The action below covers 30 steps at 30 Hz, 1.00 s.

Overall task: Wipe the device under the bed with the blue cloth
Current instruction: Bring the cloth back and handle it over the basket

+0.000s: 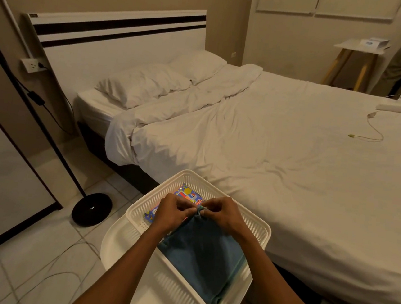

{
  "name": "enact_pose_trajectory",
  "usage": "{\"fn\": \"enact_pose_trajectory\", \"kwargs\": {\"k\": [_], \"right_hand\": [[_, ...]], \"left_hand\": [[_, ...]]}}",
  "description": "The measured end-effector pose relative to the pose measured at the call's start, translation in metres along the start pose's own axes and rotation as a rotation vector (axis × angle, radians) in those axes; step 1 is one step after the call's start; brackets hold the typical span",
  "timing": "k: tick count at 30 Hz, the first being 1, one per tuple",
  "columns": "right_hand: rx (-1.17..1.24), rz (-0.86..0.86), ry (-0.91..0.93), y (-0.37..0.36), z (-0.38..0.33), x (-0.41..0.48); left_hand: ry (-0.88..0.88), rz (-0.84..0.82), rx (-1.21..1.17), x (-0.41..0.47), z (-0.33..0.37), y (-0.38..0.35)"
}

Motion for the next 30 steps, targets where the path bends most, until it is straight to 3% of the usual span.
{"fn": "enact_pose_trajectory", "kwargs": {"k": [16,30], "right_hand": [[-0.134,0.02,0.0,0.03,-0.022,-0.011],[-0.15,-0.019,0.036,0.059,-0.048,-0.025]], "left_hand": [[-0.017,0.088,0.264,-0.041,-0.017,0.004],[-0.06,0.001,0.507,-0.041,-0.009,0.02]]}}
Point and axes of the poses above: each hand's wrist, its own x-axis towards the middle knuckle, its own y-axis out of the back of the hand, z = x × y, the point moved 7 cm from there along x, towards the middle knuckle, and after that the axes turned 7 degrees about y, right-handed, at the moved point
